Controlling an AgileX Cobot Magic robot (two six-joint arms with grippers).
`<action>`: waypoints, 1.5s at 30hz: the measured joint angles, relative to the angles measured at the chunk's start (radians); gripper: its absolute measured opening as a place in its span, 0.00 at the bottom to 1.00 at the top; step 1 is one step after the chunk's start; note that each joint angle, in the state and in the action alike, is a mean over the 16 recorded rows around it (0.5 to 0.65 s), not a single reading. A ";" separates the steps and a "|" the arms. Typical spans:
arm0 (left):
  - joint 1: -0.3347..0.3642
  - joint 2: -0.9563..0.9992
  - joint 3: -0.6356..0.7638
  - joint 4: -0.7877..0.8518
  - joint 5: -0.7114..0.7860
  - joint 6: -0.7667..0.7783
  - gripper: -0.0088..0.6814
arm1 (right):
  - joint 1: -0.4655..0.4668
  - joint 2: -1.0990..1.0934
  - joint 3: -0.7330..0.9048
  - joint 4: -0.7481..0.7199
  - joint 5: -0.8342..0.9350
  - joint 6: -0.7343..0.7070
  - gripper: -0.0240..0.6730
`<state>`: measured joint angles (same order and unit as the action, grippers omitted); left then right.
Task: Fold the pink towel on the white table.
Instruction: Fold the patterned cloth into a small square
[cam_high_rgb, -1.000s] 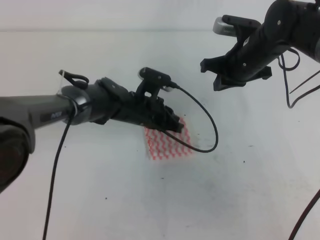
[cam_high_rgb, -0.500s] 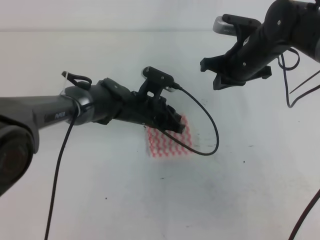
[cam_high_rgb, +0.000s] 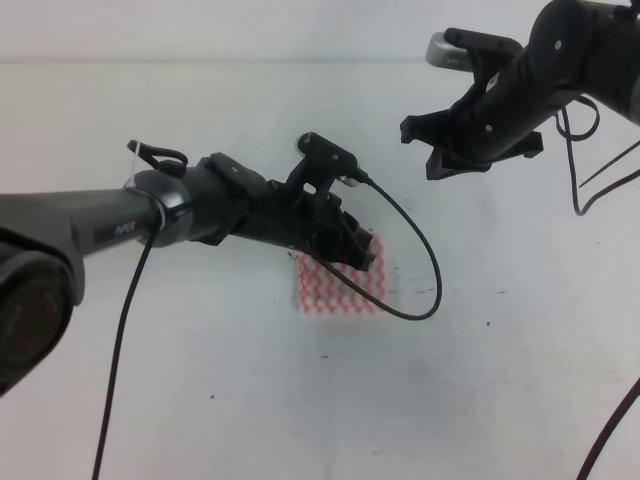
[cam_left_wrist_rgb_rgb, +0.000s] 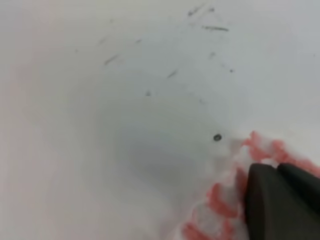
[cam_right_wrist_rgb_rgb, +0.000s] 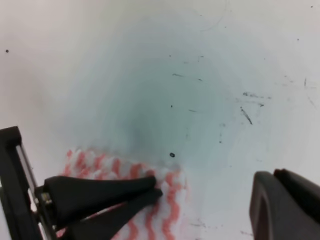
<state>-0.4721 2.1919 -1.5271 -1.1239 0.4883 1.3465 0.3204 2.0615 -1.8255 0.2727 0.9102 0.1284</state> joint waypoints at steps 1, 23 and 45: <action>0.000 -0.003 -0.003 0.000 0.003 0.002 0.01 | 0.000 0.000 0.000 0.000 0.000 0.000 0.01; 0.001 -0.459 0.266 0.077 -0.246 -0.106 0.01 | 0.002 -0.290 0.158 -0.035 0.015 -0.023 0.01; 0.001 -1.204 0.964 -0.133 -0.507 -0.106 0.01 | 0.002 -1.157 0.954 -0.019 -0.211 -0.061 0.01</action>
<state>-0.4710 0.9875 -0.5635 -1.2564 -0.0186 1.2401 0.3221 0.9041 -0.8712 0.2533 0.6996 0.0677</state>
